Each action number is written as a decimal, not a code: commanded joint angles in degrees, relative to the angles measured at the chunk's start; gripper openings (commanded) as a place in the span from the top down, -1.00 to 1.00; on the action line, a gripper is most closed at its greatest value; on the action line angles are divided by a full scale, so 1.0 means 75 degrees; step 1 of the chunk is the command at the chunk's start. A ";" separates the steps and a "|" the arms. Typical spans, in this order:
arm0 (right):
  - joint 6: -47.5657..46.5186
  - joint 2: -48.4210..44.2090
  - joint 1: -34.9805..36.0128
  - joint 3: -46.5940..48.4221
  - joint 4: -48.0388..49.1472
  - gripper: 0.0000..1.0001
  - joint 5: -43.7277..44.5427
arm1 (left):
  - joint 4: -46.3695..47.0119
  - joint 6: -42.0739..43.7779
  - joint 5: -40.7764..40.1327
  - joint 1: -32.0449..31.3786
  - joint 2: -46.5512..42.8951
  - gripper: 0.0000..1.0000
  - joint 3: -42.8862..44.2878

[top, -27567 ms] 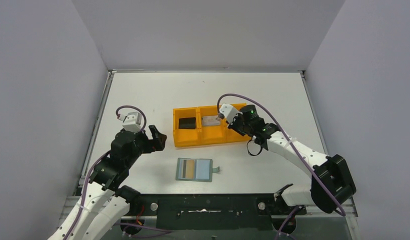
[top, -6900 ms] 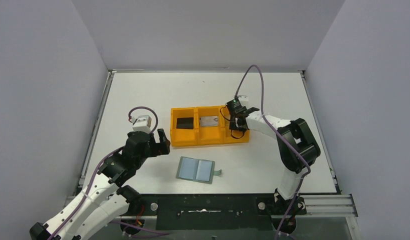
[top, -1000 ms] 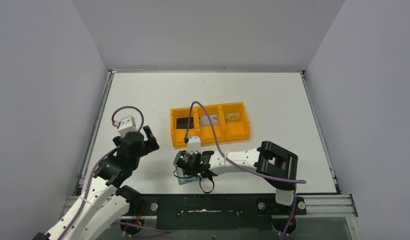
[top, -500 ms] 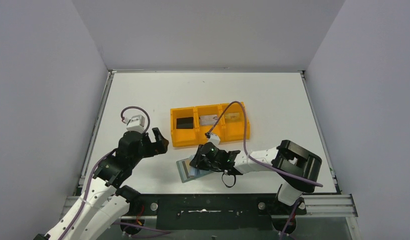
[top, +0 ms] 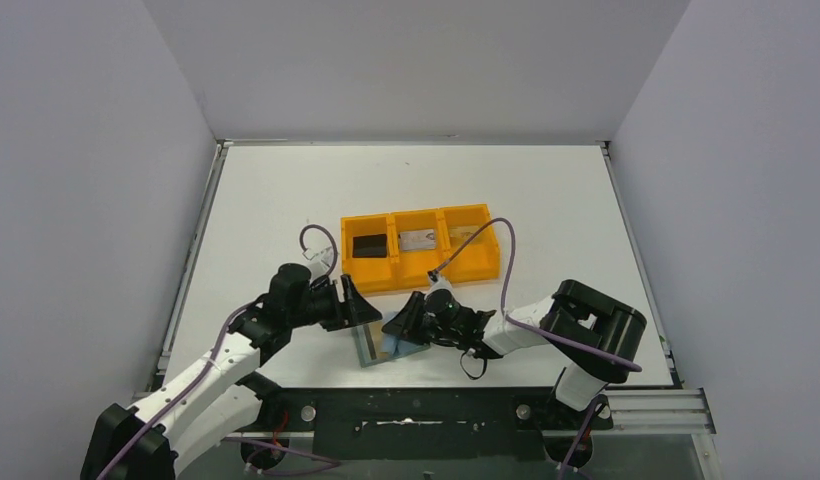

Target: Take the credit cards out of the card holder

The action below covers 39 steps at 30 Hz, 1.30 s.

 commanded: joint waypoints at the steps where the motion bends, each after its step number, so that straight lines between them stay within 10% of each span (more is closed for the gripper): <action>1: 0.0463 -0.0152 -0.0180 -0.0396 0.1196 0.59 -0.0199 | 0.1655 -0.0891 0.0986 -0.0237 -0.0013 -0.25 -0.0446; 23: 0.0480 -0.0506 -0.0240 -0.0609 0.0648 0.42 0.0174 | 0.4176 -0.1708 0.0127 -0.1803 0.2267 0.02 -0.1203; 39: -0.0124 -0.3156 0.0113 0.0144 -0.4358 -0.31 0.2723 | 0.4766 -0.1361 0.0370 -0.2243 0.3820 0.03 -0.0183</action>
